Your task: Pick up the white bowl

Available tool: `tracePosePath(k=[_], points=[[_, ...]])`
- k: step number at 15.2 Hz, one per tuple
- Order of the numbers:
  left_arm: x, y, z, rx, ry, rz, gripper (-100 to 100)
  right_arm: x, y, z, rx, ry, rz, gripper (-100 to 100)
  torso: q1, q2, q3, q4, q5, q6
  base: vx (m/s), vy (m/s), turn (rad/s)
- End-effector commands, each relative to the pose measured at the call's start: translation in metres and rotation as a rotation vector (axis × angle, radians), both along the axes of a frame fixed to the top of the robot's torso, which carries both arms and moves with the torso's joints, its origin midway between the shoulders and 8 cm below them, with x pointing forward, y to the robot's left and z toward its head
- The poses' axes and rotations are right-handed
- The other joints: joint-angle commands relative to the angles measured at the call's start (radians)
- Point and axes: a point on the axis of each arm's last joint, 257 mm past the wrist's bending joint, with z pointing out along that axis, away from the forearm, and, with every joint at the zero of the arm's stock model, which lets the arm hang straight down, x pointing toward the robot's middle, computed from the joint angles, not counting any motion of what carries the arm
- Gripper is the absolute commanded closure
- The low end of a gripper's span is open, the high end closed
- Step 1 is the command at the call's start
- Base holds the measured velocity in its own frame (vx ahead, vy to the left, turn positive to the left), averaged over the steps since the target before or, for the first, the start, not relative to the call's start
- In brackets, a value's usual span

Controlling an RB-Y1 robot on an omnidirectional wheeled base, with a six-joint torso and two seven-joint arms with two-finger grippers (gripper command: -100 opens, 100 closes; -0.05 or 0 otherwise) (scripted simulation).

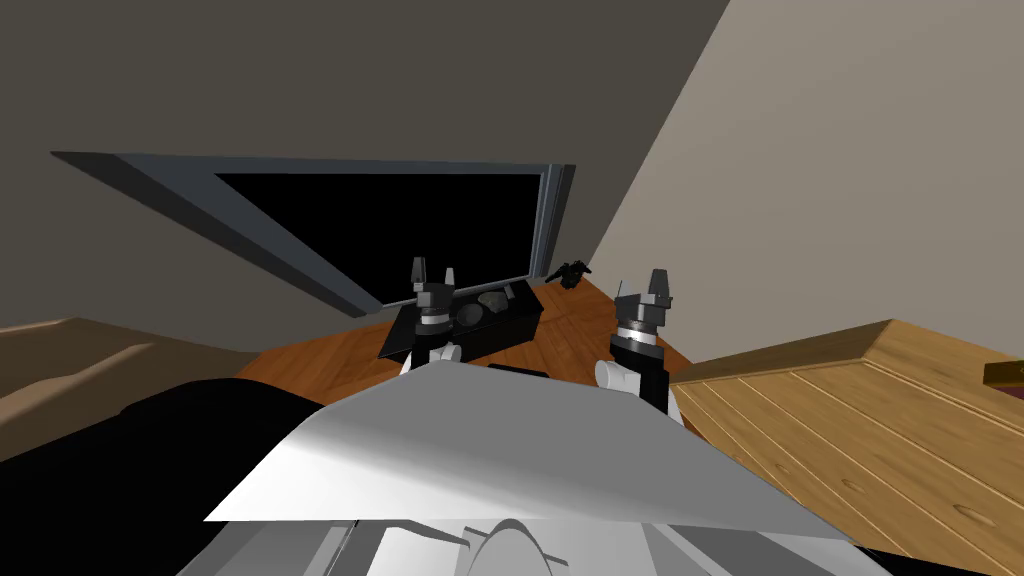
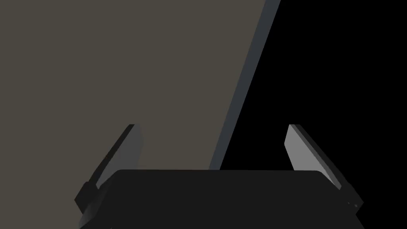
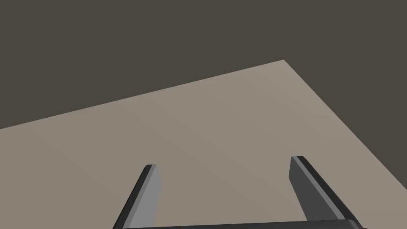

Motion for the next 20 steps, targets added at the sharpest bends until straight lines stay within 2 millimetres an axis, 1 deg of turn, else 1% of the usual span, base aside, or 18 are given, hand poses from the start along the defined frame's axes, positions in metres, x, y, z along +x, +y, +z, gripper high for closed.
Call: tracePosePath(k=[1, 4, 5, 7, 8, 9, 10, 11, 12, 13, 14, 15, 16, 17, 18, 19, 20], points=[[0.004, -0.002, -0.004, 0.021, 0.019, -0.018, -100, 0.0, 0.0, 0.0, 0.0, 0.0, 0.0, 0, 0.0, 0.0, 0.0, 0.0, 0.0, 0.0, 0.002, -0.01, 0.022], [0.019, -0.004, -0.02, 0.055, 0.084, -0.056, -100, 0.0, 0.0, 0.0, 0.0, 0.0, 0.0, 0, -0.002, -0.001, -0.001, 0.0, 0.0, 0.0, 0.017, -0.039, 0.066], [0.019, -0.004, -0.02, 0.055, 0.084, -0.056, -100, 0.0, 0.0, 0.0, 0.0, 0.0, 0.0, 0, -0.003, -0.002, -0.001, 0.0, 0.0, 0.0, 0.022, -0.056, 0.054], [0.033, -0.001, -0.037, 0.061, 0.146, -0.075, -100, 0.0, 0.0, 0.0, 0.0, 0.0, 0.0, 0, -0.004, -0.002, -0.001, 0.0, -0.001, 0.0, 0.021, -0.058, 0.074], [0.033, -0.001, -0.037, 0.061, 0.146, -0.075, -100, 0.0, 0.0, 0.0, 0.0, 0.0, 0.0, 0, -0.004, -0.002, -0.001, 0.0, -0.001, 0.0, 0.028, -0.061, 0.064], [0.041, 0.002, -0.046, 0.059, 0.181, -0.081, -100, 0.0, 0.0, 0.0, 0.0, 0.0, 0.0, 0, -0.004, -0.002, -0.001, 0.0, -0.001, 0.0, 0.03, -0.063, 0.06], [0.041, 0.002, -0.046, 0.059, 0.181, -0.081, -100, 0.0, 0.0, 0.0, 0.0, 0.0, 0.0, 0, -0.004, -0.002, -0.001, -0.001, -0.001, 0.0, 0.026, -0.055, 0.047], [0.049, 0.006, -0.057, 0.053, 0.219, -0.085, -100, 0.0, 0.0, 0.0, 0.0, 0.0, 0.0, 0, -0.004, -0.002, -0.001, -0.001, -0.001, 0.0, 0.025, -0.057, 0.065], [0.049, 0.006, -0.057, 0.053, 0.219, -0.085, -100, 0.0, 0.0, 0.0, 0.0, 0.0, 0.0, 0, -0.004, -0.002, -0.001, -0.001, -0.001, 0.0, 0.022, -0.057, 0.059], [0.058, 0.01, -0.069, 0.044, 0.26, -0.087, -100, 0.0, 0.0, 0.0, 0.0, 0.0, 0.0, 0, -0.004, -0.002, -0.001, -0.001, -0.001, 0.0, 0.026, -0.06, 0.075], [0.058, 0.01, -0.069, 0.044, 0.26, -0.087, -100, 0.0, 0.0, 0.0, 0.0, 0.0, 0.0, 0, -0.004, -0.002, -0.001, -0.001, -0.001, 0.0, 0.029, -0.056, 0.063], [0.066, 0.016, -0.082, 0.031, 0.303, -0.088, -100, 0.0, 0.0, 0.0, 0.0, 0.0, 0.0, 0, -0.004, -0.003, -0.001, -0.001, -0.001, 0.0, 0.031, -0.053, 0.063], [0.066, 0.016, -0.082, 0.031, 0.303, -0.088, -100, 0.0, 0.0, 0.0, 0.0, 0.0, 0.0, 0, -0.004, -0.003, -0.002, -0.001, -0.001, 0.0, 0.031, -0.051, 0.065], [0.075, 0.022, -0.095, 0.016, 0.345, -0.086, -100, 0.0, 0.0, 0.0, 0.0, 0.0, 0.0, 0, -0.004, -0.003, -0.002, -0.001, -0.001, 0.0, 0.033, -0.067, 0.081], [0.075, 0.022, -0.096, 0.015, 0.348, -0.086, -100, 0.0, 0.0, 0.0, 0.0, 0.0, 0.0, 0, -0.004, -0.003, -0.002, -0.001, -0.001, 0.0, 0.025, -0.07, 0.061], [0.083, 0.029, -0.108, -0.002, 0.384, -0.084, -100, 0.0, 0.0, 0.0, 0.0, 0.0, 0.0, 0, -0.005, -0.003, -0.002, -0.001, -0.001, 0.0, 0.027, -0.065, 0.067], [0.084, 0.03, -0.111, -0.004, 0.394, -0.082, -100, 0.0, 0.0, 0.0, 0.0, 0.0, 0.0, 0, -0.005, -0.003, -0.002, -0.001, -0.001, 0.0, 0.029, -0.062, 0.053]])
